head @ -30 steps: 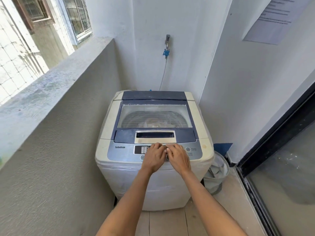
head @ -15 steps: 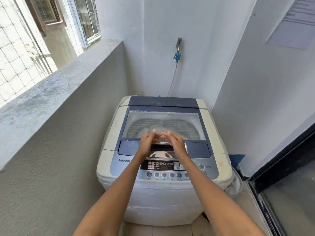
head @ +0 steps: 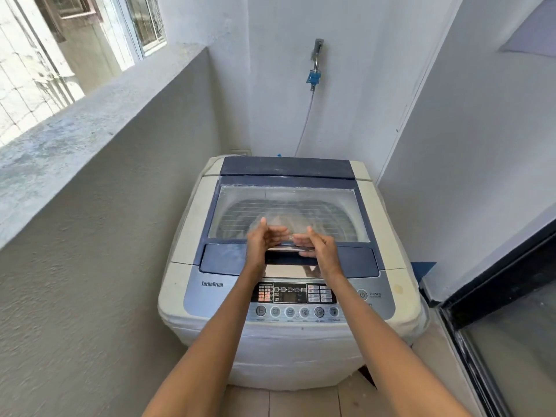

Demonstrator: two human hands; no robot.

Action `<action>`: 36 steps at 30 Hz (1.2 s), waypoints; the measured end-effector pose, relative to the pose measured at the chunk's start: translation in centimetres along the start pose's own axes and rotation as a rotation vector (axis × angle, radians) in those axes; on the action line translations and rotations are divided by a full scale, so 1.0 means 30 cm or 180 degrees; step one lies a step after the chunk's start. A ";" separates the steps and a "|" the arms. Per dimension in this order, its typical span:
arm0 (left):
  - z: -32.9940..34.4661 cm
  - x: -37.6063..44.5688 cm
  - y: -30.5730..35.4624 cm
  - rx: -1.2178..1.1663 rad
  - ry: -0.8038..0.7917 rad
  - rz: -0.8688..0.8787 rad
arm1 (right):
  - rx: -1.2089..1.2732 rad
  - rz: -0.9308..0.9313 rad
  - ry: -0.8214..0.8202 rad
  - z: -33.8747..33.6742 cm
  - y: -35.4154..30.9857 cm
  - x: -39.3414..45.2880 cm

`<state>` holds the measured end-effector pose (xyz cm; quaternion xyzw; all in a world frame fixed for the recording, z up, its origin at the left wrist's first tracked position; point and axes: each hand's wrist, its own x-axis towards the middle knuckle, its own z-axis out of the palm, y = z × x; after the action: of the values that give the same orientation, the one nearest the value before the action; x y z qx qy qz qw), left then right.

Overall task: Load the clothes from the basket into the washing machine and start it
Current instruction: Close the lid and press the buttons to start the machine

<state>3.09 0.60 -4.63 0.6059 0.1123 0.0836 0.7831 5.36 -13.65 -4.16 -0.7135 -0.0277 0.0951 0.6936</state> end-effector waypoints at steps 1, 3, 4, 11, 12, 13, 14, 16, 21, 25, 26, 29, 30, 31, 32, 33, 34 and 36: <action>-0.003 0.001 0.001 -0.0027 -0.0021 -0.0007 | 0.0097 0.0031 0.0011 -0.003 0.000 0.003; -0.016 0.003 -0.001 -0.0144 -0.0034 -0.0052 | 0.0223 0.0025 0.0060 -0.006 0.000 0.002; -0.023 0.001 -0.004 -0.0199 -0.0046 -0.0079 | 0.0258 0.0009 0.0076 -0.006 0.003 0.000; -0.028 -0.009 0.012 -0.0331 -0.0119 -0.0165 | 0.0510 0.0140 -0.0038 -0.009 -0.014 0.004; -0.025 -0.011 0.014 -0.0266 -0.0178 -0.0219 | 0.0542 0.0175 -0.0057 -0.010 -0.016 0.005; -0.022 -0.014 0.017 -0.0123 -0.0260 -0.0291 | 0.0556 0.0200 -0.0068 -0.010 -0.017 0.005; -0.016 -0.016 0.020 0.0077 -0.0346 -0.0349 | 0.0541 0.0211 -0.0077 -0.010 -0.019 0.003; -0.007 -0.019 0.021 0.0381 -0.0458 -0.0386 | 0.0469 0.0221 -0.0109 -0.007 -0.023 -0.002; -0.002 -0.014 0.024 0.0425 -0.0362 -0.0441 | 0.0427 0.0231 -0.0145 -0.002 -0.036 -0.011; 0.001 -0.017 0.029 0.0444 -0.0339 -0.0460 | 0.0429 0.0211 -0.0158 0.000 -0.045 -0.025; 0.001 -0.019 0.031 0.0446 -0.0326 -0.0453 | 0.0415 0.0191 -0.0157 0.002 -0.048 -0.029; 0.002 -0.021 0.033 0.0452 -0.0295 -0.0427 | 0.0376 0.0141 -0.0146 0.005 -0.051 -0.034; 0.003 -0.020 0.034 0.0459 -0.0283 -0.0422 | 0.0356 0.0129 -0.0140 0.005 -0.052 -0.034; 0.003 -0.018 0.034 0.0463 -0.0271 -0.0424 | 0.0330 0.0120 -0.0130 0.006 -0.050 -0.032; 0.002 -0.016 0.034 0.0458 -0.0267 -0.0435 | 0.0305 0.0110 -0.0117 0.008 -0.048 -0.031; 0.002 -0.013 0.035 0.0443 -0.0272 -0.0456 | 0.0281 0.0098 -0.0096 0.009 -0.046 -0.030; 0.002 -0.012 0.035 0.0422 -0.0279 -0.0481 | 0.0261 0.0087 -0.0074 0.011 -0.044 -0.030; 0.003 -0.012 0.033 0.0401 -0.0275 -0.0487 | 0.0228 0.0065 -0.0045 0.014 -0.044 -0.030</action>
<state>2.78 0.68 -3.64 0.6465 0.1294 -0.0098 0.7518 4.52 -13.36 -2.78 -0.6878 -0.0219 0.1081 0.7175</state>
